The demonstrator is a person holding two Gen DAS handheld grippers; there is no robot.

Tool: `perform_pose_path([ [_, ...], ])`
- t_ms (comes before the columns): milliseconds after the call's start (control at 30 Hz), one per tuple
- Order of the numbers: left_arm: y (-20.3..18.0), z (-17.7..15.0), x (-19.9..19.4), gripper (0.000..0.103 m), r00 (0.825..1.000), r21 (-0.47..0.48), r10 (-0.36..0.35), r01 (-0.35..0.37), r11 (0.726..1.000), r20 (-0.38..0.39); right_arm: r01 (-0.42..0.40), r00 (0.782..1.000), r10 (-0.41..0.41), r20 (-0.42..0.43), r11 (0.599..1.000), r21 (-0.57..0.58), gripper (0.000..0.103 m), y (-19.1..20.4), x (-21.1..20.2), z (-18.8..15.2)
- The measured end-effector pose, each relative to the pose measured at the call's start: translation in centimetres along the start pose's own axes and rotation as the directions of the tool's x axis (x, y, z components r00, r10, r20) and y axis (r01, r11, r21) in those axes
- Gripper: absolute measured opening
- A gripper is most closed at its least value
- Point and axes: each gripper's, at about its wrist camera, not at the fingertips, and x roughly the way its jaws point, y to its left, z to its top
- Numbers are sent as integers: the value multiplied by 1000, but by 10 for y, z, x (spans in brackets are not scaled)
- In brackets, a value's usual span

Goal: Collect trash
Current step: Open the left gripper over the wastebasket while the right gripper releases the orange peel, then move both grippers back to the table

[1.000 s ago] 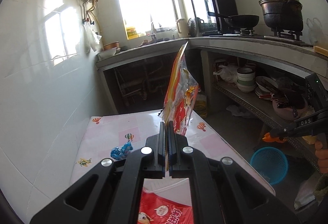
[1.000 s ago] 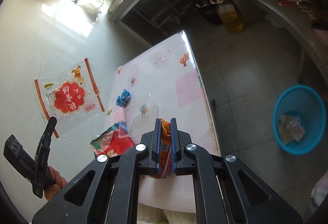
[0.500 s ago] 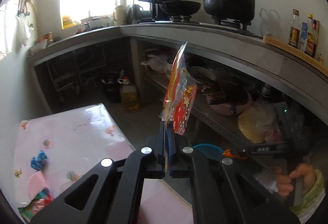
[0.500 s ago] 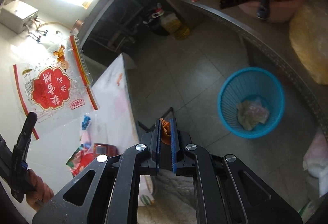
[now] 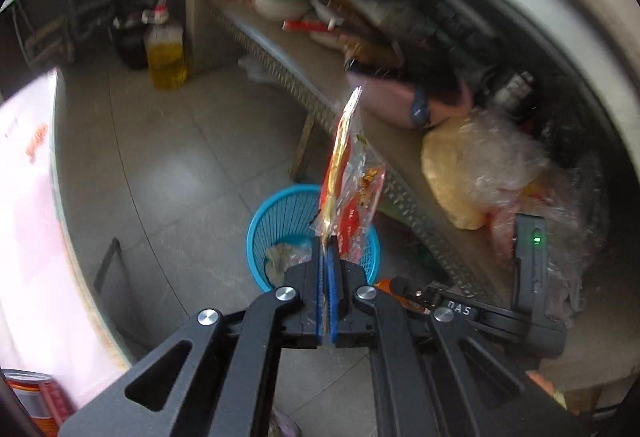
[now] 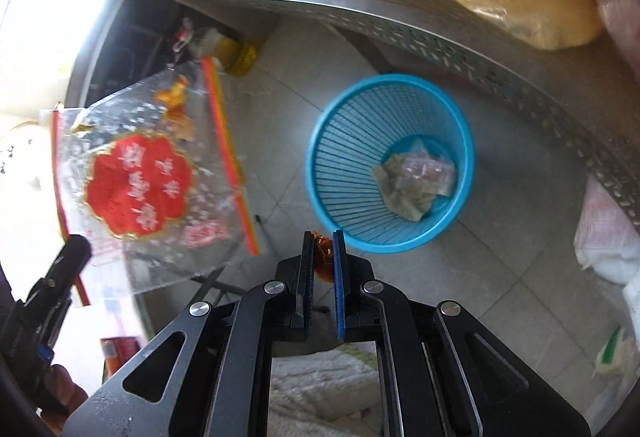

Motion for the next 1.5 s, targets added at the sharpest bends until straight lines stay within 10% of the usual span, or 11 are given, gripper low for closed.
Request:
perform_pose_path([
  [133, 1, 6, 53, 8, 998, -43, -34, 32, 999, -54, 32, 999, -32, 14, 999, 18, 12, -12, 21, 18],
  [233, 5, 1, 82, 39, 996, -70, -13, 6, 998, -92, 58, 998, -58, 27, 998, 20, 37, -23, 42, 34],
  [533, 20, -7, 76, 42, 995, -76, 41, -47, 996, -88, 108, 993, -109, 34, 993, 39, 45, -49, 62, 29],
  [833, 17, -9, 23, 47, 999, -68, 40, -41, 997, -14, 110, 990, -104, 96, 992, -63, 46, -23, 32, 3],
  [1200, 32, -37, -86, 66, 990, -9, 65, -64, 998, 129, 81, 974, 6, 227, 923, -375, 81, 80, -59, -53],
  [1500, 59, -75, -171, 80, 963, -40, 116, -109, 993, 244, 56, 975, 61, 214, 863, -503, 85, 135, -93, -82],
])
